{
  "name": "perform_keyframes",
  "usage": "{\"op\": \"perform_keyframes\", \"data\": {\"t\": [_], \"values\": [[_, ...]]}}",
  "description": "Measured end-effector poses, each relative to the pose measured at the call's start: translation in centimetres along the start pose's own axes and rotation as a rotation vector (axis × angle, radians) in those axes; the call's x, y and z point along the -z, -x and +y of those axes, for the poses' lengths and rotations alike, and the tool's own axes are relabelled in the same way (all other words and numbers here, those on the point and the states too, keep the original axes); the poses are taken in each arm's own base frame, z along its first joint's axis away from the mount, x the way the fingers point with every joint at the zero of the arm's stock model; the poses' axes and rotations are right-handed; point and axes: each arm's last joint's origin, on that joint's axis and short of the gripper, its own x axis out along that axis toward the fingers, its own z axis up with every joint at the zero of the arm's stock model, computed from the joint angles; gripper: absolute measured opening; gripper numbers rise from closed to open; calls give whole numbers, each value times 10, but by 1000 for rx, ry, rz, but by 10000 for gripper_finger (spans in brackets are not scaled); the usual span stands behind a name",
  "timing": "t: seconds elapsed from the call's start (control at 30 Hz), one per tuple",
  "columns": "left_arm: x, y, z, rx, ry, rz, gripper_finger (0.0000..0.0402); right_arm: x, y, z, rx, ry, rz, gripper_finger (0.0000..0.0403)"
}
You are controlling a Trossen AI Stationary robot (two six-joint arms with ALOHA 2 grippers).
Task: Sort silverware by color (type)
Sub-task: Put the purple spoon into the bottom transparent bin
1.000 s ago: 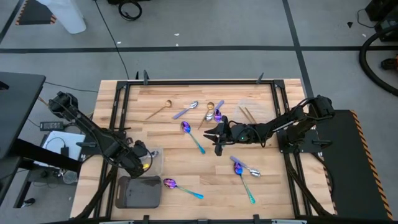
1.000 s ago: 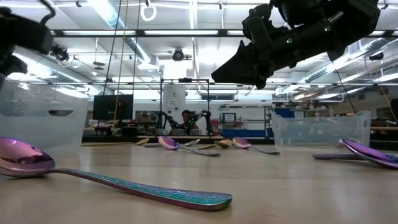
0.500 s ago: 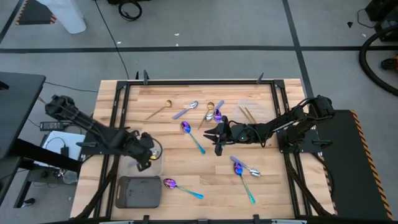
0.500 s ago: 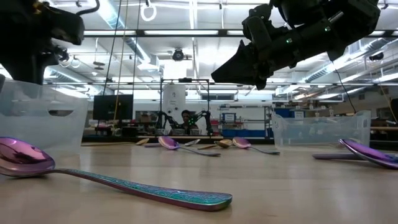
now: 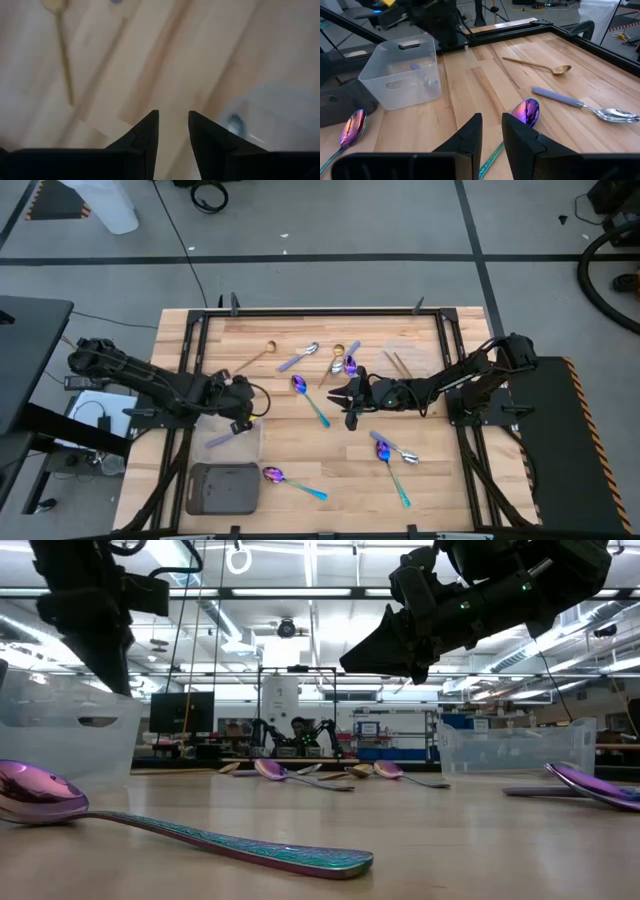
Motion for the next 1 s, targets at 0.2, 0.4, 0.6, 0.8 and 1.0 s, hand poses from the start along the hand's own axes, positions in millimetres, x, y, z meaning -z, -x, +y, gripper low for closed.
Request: {"op": "perform_keyframes", "data": {"t": [0.2,0.4,0.6,0.8,1.0], "values": [[-12,-6,10,-31,28,-45,114,0,0,0,0,0,0,84],[-24,-10,16,-24,8,-100,114,0,0,0,0,0,0,84],[-38,-11,18,-9,-47,-202,114,0,0,0,0,3,0,84],[-53,-11,22,-12,-96,-312,114,0,0,0,0,4,1,84],[-67,-11,29,-25,-94,-409,114,0,0,0,0,8,1,84]]}}
